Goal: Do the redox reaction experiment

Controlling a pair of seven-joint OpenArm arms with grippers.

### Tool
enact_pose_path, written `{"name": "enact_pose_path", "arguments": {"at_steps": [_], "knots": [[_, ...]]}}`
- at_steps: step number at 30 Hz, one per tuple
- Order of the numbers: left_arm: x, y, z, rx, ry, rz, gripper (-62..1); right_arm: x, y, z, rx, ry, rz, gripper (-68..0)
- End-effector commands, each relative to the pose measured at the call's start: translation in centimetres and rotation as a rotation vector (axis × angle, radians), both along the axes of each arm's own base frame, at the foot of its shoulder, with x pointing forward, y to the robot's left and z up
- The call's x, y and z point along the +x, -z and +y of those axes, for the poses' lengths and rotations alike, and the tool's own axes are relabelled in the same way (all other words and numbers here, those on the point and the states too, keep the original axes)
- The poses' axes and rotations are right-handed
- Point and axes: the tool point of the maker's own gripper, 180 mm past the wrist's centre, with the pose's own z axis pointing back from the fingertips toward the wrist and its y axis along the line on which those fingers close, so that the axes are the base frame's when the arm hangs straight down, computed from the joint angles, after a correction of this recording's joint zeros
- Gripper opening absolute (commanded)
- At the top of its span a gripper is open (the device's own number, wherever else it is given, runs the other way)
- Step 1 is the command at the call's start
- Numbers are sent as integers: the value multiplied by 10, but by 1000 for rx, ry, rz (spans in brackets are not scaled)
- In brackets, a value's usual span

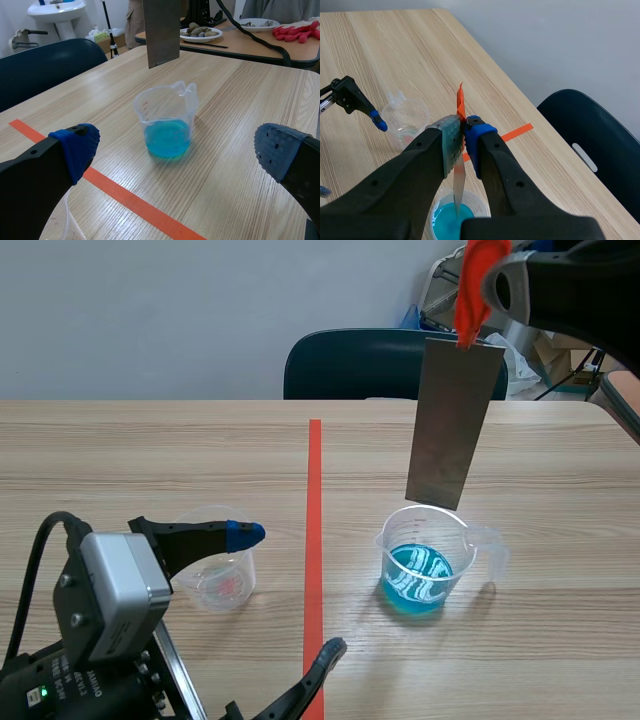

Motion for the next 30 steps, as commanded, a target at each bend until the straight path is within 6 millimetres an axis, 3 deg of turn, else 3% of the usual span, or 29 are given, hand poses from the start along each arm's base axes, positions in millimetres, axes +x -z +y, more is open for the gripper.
{"name": "enact_pose_path", "arguments": {"at_steps": [1, 14, 19, 21, 30], "knots": [[3, -8, -1, -27, -6, -16, 14, -2, -7, 2, -3, -19, -24, -669], [3, -8, 0, -26, -9, -18, 7, -2, -7, 2, -3, -19, -24, -669], [3, -8, -1, -26, -9, -18, -444, -2, -7, 2, -3, -19, -24, -669], [3, -8, 0, -26, -9, -19, -562, -2, -7, 2, -3, -19, -24, -669], [18, -19, 0, -53, -18, -38, -582, -2, -7, 2, -3, -19, -24, -669]]}}
